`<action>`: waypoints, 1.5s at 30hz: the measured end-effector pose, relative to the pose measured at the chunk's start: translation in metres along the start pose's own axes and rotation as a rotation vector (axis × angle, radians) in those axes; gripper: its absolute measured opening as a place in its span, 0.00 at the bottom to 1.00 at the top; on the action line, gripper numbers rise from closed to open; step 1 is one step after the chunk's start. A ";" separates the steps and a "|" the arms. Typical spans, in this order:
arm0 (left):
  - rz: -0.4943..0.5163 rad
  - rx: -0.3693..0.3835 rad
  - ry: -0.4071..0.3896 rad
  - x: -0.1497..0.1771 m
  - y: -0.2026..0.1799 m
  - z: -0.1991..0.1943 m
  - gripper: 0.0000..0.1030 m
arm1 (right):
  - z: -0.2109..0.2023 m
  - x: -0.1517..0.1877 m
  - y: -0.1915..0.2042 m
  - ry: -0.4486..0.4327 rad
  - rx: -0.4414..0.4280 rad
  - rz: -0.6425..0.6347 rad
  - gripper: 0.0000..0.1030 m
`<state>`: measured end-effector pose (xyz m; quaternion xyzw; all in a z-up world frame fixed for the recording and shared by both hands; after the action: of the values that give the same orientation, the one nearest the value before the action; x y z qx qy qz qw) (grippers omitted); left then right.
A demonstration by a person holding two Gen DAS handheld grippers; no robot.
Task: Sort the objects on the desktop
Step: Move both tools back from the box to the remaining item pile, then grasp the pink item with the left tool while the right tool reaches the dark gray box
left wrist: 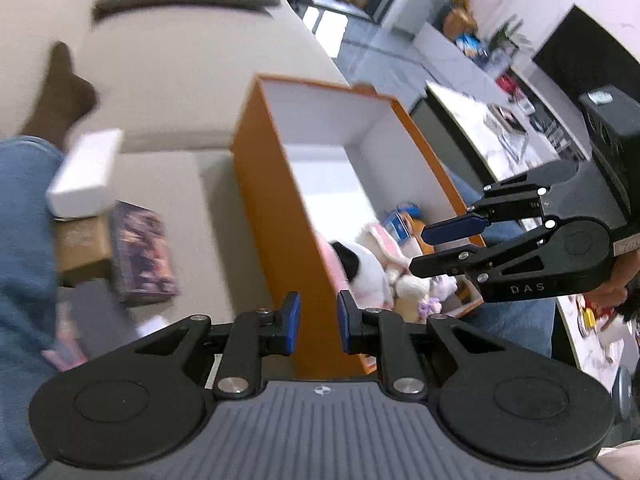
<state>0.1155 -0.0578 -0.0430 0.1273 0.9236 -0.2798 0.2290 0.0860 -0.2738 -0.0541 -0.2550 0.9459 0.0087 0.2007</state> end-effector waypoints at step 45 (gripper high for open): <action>-0.530 -0.208 -0.032 0.035 0.144 -0.054 0.32 | 0.089 -0.112 0.163 -0.068 -0.354 0.121 0.38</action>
<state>0.1185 0.0941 -0.0869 -0.1470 0.9447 -0.2354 0.1744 0.1287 -0.0682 -0.1073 -0.2286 0.9358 0.1957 0.1837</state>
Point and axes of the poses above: each gripper's, at about its wrist camera, not at the fingertips, and z roughly the way its jaws point, y to its left, x to its underside, the point moved 5 cm from there along z, roughly the way its jaws point, and after that the axes turned 8 degrees about x, right-handed, at the moved point
